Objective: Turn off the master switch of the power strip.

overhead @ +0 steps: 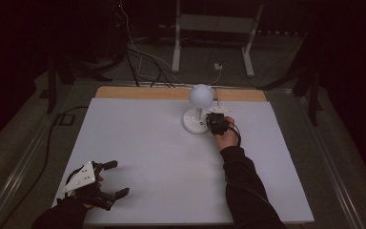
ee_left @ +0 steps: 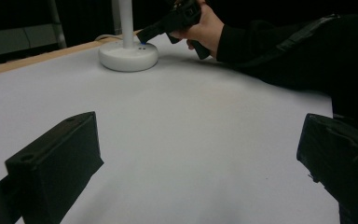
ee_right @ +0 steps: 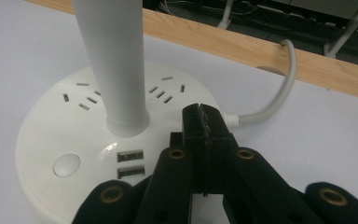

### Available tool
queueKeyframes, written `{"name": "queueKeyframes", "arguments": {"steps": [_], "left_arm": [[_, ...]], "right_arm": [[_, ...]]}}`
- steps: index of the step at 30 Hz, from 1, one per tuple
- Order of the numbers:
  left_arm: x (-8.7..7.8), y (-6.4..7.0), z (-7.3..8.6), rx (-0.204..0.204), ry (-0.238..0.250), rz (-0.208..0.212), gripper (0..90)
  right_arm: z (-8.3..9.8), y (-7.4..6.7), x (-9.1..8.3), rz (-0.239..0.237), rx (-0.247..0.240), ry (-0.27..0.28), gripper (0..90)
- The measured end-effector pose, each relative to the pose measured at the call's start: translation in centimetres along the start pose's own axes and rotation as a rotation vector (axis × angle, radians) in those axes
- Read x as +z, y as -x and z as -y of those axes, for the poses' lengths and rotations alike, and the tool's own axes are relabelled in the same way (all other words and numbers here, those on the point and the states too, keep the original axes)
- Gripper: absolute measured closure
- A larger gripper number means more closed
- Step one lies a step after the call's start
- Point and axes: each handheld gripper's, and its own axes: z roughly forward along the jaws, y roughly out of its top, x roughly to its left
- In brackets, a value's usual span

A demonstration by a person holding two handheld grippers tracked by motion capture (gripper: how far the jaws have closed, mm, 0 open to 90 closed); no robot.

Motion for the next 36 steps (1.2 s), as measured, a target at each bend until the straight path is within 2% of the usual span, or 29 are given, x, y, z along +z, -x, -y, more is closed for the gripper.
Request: {"name": "queueKeyframes", "arguments": {"steps": [9, 15, 17, 19, 23, 26, 29, 30, 33, 34, 35, 36], "left_arm": [[0.0, 0.0, 0.0, 0.0, 0.001, 0.001, 0.2], [0.0, 0.0, 0.0, 0.003, 0.001, 0.0, 0.2], [0.0, 0.0, 0.0, 0.005, 0.0, 0.001, 0.1], [0.0, 0.0, 0.0, 0.004, 0.0, 0.001, 0.1], [-0.1, 0.0, 0.0, 0.004, 0.001, 0.001, 0.2], [-0.1, 0.0, 0.0, -0.001, 0.004, 0.0, 0.1], [-0.1, -0.1, 0.0, -0.003, 0.006, -0.002, 0.2], [-0.1, -0.1, 0.0, -0.003, 0.006, -0.003, 0.1], [-0.1, -0.1, 0.0, -0.006, 0.005, -0.003, 0.2], [-0.1, -0.1, 0.0, -0.006, 0.004, -0.003, 0.2], [-0.1, -0.1, 0.0, -0.006, 0.004, -0.002, 0.2], [-0.1, -0.1, 0.0, -0.006, 0.004, -0.002, 0.2]], "right_arm": [[0.0, -0.3, 0.0, 0.022, -0.03, 0.0, 90.0], [0.2, -0.2, 0.1, 0.015, -0.015, 0.001, 90.0], [0.2, -0.4, 0.1, 0.026, -0.024, 0.009, 90.0], [0.2, -0.3, 0.1, 0.019, -0.014, 0.006, 90.0], [0.2, -0.3, 0.1, 0.019, -0.025, 0.009, 90.0], [-0.1, 0.0, -0.1, -0.011, -0.003, 0.019, 90.0], [-0.1, 0.2, -0.3, -0.01, 0.0, 0.033, 90.0], [-0.1, 0.6, -0.6, -0.022, 0.033, 0.046, 90.0], [-0.3, 1.2, -1.2, -0.037, 0.064, 0.072, 89.9], [-0.4, 1.3, -1.5, -0.048, 0.069, 0.077, 87.5], [-0.4, 1.4, -1.6, -0.053, 0.068, 0.082, 80.6], [-0.4, 1.4, -1.6, -0.065, 0.063, 0.084, 80.3]]}}
